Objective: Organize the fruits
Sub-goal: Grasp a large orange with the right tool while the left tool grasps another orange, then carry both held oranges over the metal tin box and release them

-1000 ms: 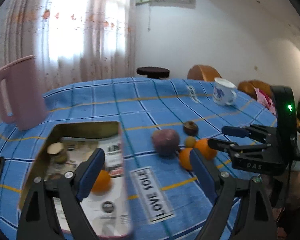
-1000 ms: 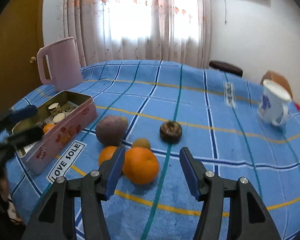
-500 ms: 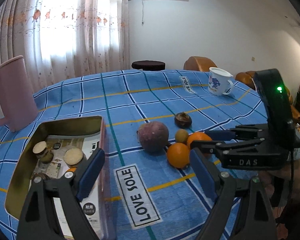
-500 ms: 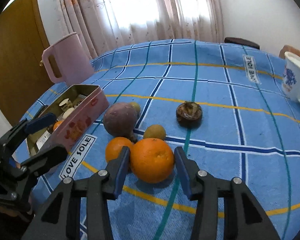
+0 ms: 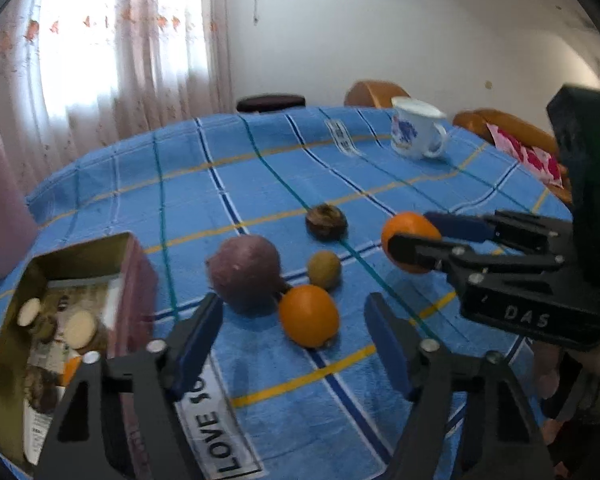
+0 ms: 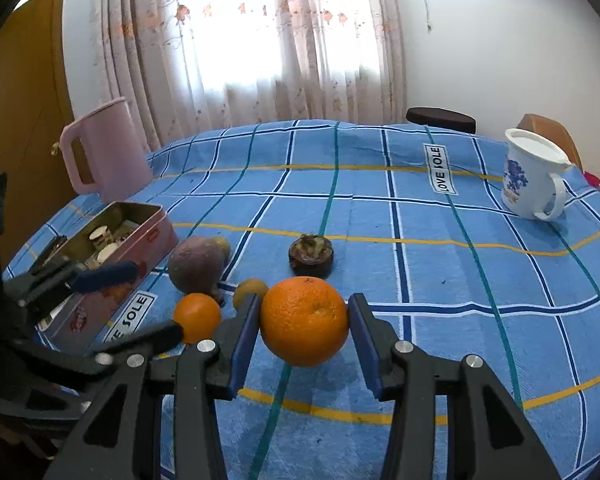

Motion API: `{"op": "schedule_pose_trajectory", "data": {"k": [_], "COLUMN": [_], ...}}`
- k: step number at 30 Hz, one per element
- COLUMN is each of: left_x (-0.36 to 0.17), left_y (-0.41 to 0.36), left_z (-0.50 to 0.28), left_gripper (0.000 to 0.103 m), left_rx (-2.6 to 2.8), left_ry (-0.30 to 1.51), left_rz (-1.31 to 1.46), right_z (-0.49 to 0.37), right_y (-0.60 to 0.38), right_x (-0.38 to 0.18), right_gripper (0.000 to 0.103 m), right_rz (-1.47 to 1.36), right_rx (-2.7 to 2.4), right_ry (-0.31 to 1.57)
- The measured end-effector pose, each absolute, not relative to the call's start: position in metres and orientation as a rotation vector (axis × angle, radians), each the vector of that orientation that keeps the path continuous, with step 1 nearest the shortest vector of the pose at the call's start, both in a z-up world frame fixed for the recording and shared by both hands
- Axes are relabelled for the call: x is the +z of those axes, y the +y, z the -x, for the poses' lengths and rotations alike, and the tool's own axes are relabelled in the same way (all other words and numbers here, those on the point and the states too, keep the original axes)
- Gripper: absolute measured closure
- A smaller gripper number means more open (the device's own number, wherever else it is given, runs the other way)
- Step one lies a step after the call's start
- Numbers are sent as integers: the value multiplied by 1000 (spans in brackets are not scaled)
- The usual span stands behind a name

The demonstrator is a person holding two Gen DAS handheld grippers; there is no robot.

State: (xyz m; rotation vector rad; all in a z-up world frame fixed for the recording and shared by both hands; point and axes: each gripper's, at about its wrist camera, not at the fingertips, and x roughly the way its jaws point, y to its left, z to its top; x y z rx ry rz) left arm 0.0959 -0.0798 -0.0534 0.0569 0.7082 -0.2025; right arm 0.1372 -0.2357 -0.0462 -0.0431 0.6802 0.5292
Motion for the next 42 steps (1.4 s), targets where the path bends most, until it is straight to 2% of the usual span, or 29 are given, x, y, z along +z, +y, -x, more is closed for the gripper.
{"op": "schedule_pose_trajectory", "data": {"k": [2,4,6,8,9,22,42], "left_x": [-60,-64,-69,-73,-74,-49,-32], "left_y": [-85,-86,-86,-85,-82,-57,-62], "left_z": [-104,-111,-116,-121,-121,-95,-67], "left_gripper": [49,54,55,63,64,65,65], "left_rx": [-221,-238,-249,-267,-272,-221,-153], "left_ry": [758,789,820,854,859,655,474], "left_rz": [-60,-42,-35,-15,2,105,31], "right_z": [-137,-137,-137,-137,-137,-119,-99], "right_y": [-237,-235,-233,-232,-231,-235,-238], "right_x": [-46,-46,-46,-46,-46,-35,-24], "right_gripper": [56,56,56,56,56,56,56], "right_rz": [37,43,53,59,62,59,67], "right_rx": [530,530,531,532,531,558,591], "right_ry": [679,680,683,682,681,572,448]}}
